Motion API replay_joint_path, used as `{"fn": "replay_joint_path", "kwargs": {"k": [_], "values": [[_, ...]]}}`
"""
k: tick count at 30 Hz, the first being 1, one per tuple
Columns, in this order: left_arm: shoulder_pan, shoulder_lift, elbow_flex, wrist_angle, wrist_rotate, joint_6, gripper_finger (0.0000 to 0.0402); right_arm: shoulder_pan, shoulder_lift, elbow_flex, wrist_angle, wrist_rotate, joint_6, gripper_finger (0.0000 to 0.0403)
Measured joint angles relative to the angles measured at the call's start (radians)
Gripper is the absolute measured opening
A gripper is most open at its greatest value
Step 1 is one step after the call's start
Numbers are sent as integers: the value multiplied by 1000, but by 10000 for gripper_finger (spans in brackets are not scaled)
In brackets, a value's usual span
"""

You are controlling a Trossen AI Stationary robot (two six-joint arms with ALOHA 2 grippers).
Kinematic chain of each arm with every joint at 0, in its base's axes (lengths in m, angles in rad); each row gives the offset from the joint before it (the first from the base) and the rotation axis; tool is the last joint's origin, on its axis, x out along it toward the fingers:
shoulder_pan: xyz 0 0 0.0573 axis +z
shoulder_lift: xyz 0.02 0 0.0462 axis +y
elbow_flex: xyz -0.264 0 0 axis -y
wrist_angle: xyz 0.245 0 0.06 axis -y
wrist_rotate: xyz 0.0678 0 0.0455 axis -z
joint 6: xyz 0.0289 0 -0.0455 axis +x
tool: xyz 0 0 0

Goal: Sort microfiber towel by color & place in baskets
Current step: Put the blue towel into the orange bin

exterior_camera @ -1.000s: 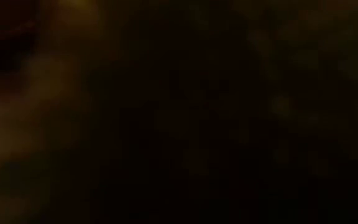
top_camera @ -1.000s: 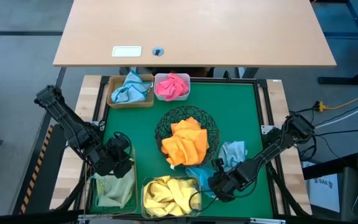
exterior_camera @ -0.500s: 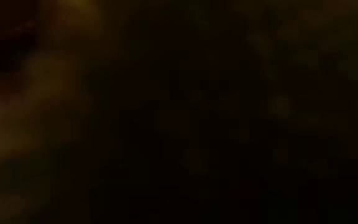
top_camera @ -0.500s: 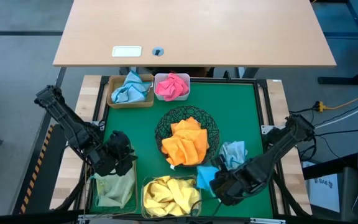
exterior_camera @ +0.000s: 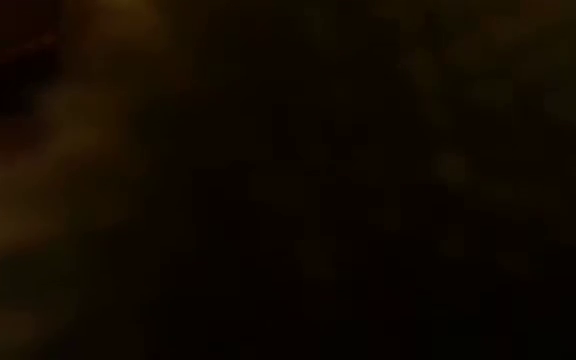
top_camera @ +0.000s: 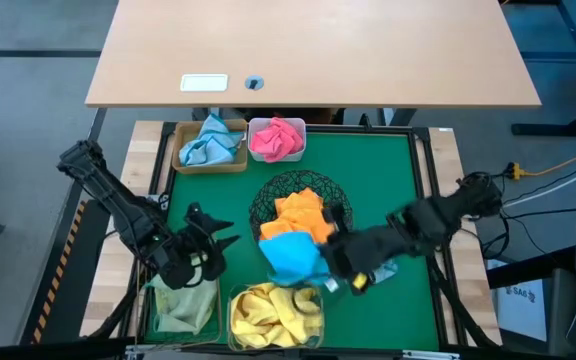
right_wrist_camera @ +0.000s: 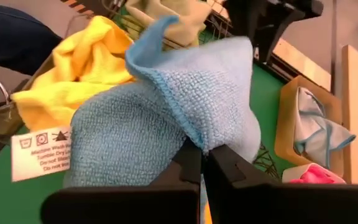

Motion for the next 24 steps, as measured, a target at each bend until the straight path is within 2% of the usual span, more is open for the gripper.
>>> {"fn": "replay_joint_path", "kwargs": {"k": [5,11,18,24], "values": [[37,9,0,223,-7,242,172,-99,0,7,-3,-112,-30,2],[76,14,0,510,101,584,172,-179,0,6,-14,-199,-30,2],[143,16,0,683,221,794,172,-200,0,6,5,-210,-34,2],[196,78,0,802,233,974,172,-200,0,6,37,-210,-34,2]]}}
